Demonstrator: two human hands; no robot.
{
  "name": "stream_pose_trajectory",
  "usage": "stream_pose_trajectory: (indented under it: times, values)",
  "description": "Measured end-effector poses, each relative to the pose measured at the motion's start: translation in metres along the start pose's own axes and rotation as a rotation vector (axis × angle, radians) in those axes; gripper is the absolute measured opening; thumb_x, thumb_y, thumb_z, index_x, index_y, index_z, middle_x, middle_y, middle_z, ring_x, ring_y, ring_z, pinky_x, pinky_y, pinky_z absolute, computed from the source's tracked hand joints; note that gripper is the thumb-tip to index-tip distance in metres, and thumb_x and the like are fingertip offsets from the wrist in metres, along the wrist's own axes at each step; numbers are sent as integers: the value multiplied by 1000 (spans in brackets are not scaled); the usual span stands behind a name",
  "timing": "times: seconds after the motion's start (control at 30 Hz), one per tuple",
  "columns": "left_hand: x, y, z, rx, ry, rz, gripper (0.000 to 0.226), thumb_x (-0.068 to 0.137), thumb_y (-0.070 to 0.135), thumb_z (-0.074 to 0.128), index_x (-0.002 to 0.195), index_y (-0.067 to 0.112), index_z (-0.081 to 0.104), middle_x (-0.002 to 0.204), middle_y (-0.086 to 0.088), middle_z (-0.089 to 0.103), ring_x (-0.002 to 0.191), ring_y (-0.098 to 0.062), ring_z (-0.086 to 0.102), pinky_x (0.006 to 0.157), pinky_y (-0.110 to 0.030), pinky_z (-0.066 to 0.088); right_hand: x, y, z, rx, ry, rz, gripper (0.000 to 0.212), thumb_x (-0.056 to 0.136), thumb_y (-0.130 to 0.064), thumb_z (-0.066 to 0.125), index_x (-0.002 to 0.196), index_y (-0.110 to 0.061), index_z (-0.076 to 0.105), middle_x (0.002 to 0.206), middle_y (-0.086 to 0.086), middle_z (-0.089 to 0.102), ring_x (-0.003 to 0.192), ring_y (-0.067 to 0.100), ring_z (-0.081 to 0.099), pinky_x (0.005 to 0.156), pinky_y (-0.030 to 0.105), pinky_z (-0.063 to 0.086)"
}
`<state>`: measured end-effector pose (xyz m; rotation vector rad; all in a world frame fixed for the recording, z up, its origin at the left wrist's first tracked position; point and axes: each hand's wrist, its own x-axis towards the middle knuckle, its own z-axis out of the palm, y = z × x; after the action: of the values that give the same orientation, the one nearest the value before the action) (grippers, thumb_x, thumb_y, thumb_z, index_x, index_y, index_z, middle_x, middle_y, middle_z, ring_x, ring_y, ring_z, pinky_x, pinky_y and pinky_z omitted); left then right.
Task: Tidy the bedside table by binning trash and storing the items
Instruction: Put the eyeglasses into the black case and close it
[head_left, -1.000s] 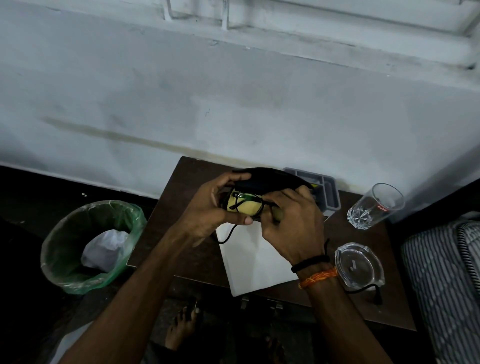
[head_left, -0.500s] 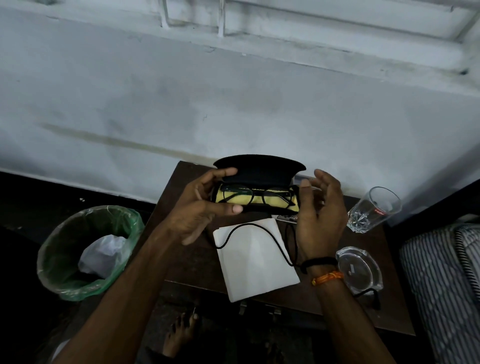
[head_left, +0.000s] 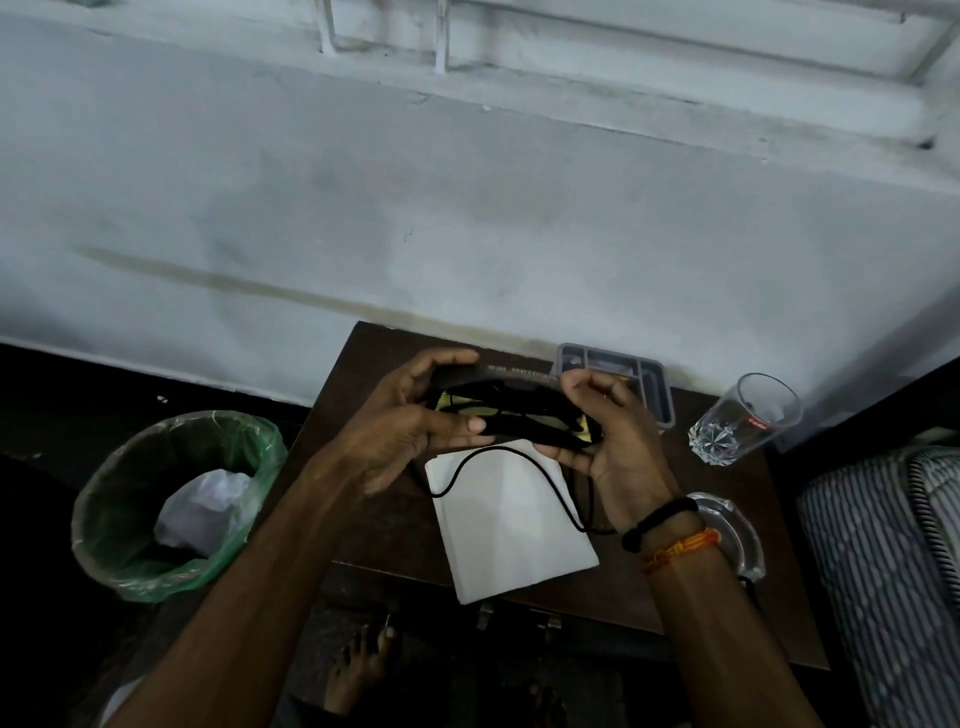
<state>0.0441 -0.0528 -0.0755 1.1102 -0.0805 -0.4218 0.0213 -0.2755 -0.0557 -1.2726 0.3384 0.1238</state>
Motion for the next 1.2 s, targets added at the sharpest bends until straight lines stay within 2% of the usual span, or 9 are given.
stream_pose_trajectory:
  times: [0.07,0.13,0.37,0.57,0.7,0.83,0.97,1.1,1.2]
  values:
    - [0,3,0,-35,18,-39,48,73,1,80,119,6,65,127,-14,62,114,-34,67,86,-50,58,2,2,-1,-14,-22,-25,23,82,-16,78,103,-17,71,125,14,66,101,28,73,73,41,60]
    - [2,3,-1,-48,83,-52,41,76,16,80,112,4,68,120,-14,65,112,-33,68,84,-51,58,4,4,-2,-10,-42,-42,28,80,-8,79,106,-14,71,125,14,65,101,28,73,76,42,60]
    - [1,1,-1,-36,173,-34,40,72,0,76,112,-2,67,114,-14,69,104,-36,71,77,-51,60,5,7,0,-6,-57,-38,47,67,-11,85,111,-9,69,124,16,65,99,32,73,75,40,61]
    - [1,3,-2,-68,205,-80,45,69,-2,77,113,0,65,118,-12,67,103,-35,71,77,-51,60,7,13,3,-2,-47,-57,44,80,-9,79,122,-13,65,126,11,65,104,27,72,75,36,61]
    - [3,2,-12,-180,394,-119,51,71,-6,76,118,-2,58,125,-23,61,95,-35,74,73,-47,61,9,16,5,-43,-1,-61,47,88,-15,73,132,-16,56,120,9,67,96,28,75,75,31,61]
    - [6,1,-24,-175,563,-147,34,83,-12,66,113,-1,56,122,-25,60,100,-38,68,73,-46,63,10,16,2,-113,45,-97,33,89,-14,72,120,-9,63,113,10,70,90,27,76,73,31,61]
    - [7,2,-31,-151,696,-132,43,87,-14,59,128,-2,49,125,-22,55,106,-36,62,80,-45,61,10,21,3,-197,40,-120,20,89,-11,72,108,-7,69,101,13,74,84,26,77,71,30,61]
    - [9,-1,-38,-151,839,-107,48,88,-18,54,133,-5,44,133,-24,48,117,-40,55,93,-50,56,10,24,2,-315,37,-150,10,90,-12,71,100,-12,71,96,10,75,81,23,77,76,36,62]
    - [11,-2,-46,-139,936,-73,48,89,-17,54,133,-3,43,134,-23,50,116,-35,56,94,-46,55,10,25,4,-404,39,-179,10,90,-14,71,100,-11,72,91,9,75,77,20,76,75,36,62]
